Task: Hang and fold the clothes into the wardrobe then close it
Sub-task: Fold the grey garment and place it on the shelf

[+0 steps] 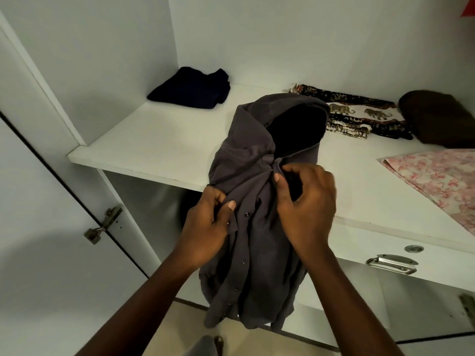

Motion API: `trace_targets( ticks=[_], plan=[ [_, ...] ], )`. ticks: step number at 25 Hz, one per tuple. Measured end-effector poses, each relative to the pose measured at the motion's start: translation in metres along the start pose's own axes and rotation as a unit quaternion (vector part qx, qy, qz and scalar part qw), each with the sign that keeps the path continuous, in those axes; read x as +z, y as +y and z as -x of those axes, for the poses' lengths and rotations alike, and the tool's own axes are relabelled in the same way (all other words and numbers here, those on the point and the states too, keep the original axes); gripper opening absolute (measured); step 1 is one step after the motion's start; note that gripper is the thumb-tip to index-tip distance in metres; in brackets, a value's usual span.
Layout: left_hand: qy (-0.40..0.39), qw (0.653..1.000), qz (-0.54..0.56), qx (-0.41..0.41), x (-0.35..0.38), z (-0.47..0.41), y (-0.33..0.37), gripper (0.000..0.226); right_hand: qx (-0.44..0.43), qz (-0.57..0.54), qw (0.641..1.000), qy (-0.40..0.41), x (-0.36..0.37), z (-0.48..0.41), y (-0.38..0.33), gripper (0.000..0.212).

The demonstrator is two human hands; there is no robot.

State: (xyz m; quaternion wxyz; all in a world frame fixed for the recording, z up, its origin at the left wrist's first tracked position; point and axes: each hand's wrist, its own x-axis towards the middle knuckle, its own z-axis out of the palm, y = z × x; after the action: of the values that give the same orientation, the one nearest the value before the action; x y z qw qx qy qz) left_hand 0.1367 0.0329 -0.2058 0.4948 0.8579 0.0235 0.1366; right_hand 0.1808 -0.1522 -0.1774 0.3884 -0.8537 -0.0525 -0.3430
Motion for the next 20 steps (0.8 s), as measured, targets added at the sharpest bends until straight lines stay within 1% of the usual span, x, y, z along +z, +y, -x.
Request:
trace_targets(
  ticks=[2, 3, 4, 6, 7, 9, 10, 12, 14, 16, 17, 18, 20],
  plan=[
    [0.005, 1.0, 0.01, -0.005, 0.004, -0.001, -0.002, 0.017, -0.006, 0.094, 0.994, 0.058, -0.015, 0.029, 0.007, 0.032],
    [0.018, 1.0, 0.011, -0.008, 0.007, -0.001, -0.002, 0.018, 0.015, 0.122, 0.99, 0.067, -0.022, 0.046, 0.011, 0.036],
    [0.039, 0.999, 0.017, -0.015, 0.012, 0.0, -0.002, 0.019, 0.05, 0.13, 0.989, 0.056, -0.026, 0.061, 0.016, 0.038],
    [0.091, 0.994, 0.031, -0.044, 0.024, 0.002, -0.001, 0.027, 0.129, 0.087, 0.988, 0.008, -0.024, 0.082, 0.023, 0.039],
    [0.117, 0.991, 0.027, -0.051, 0.029, 0.003, 0.001, 0.033, 0.156, 0.054, 0.986, 0.001, -0.02, 0.086, 0.025, 0.037],
    [0.166, 0.986, -0.006, -0.03, 0.033, 0.005, 0.001, 0.04, 0.187, -0.002, 0.982, 0.026, -0.014, 0.087, 0.02, 0.032],
    [0.178, 0.984, -0.027, 0.0, 0.033, 0.006, -0.002, 0.041, 0.197, -0.027, 0.979, 0.041, -0.014, 0.087, 0.017, 0.029],
    [0.163, 0.981, -0.046, 0.09, 0.029, 0.008, -0.007, 0.033, 0.212, -0.068, 0.973, 0.058, -0.018, 0.091, 0.014, 0.025],
    [0.112, 0.982, -0.056, 0.144, 0.028, 0.015, -0.016, 0.022, 0.211, -0.082, 0.973, 0.054, -0.026, 0.098, 0.011, 0.024],
    [0.056, 0.984, -0.088, 0.142, 0.035, 0.019, -0.021, 0.034, 0.201, -0.078, 0.976, 0.029, -0.032, 0.1, 0.01, 0.024],
    [0.039, 0.987, -0.096, 0.126, 0.04, 0.018, -0.022, 0.038, 0.207, -0.081, 0.975, 0.012, -0.033, 0.101, 0.009, 0.024],
    [0.031, 0.99, -0.081, 0.107, 0.044, 0.015, -0.022, 0.035, 0.219, -0.086, 0.972, -0.003, -0.032, 0.101, 0.006, 0.025],
    [0.025, 0.997, -0.01, 0.067, 0.046, 0.007, -0.019, 0.022, 0.23, -0.084, 0.969, -0.022, -0.033, 0.104, 0.002, 0.025]
  ],
)
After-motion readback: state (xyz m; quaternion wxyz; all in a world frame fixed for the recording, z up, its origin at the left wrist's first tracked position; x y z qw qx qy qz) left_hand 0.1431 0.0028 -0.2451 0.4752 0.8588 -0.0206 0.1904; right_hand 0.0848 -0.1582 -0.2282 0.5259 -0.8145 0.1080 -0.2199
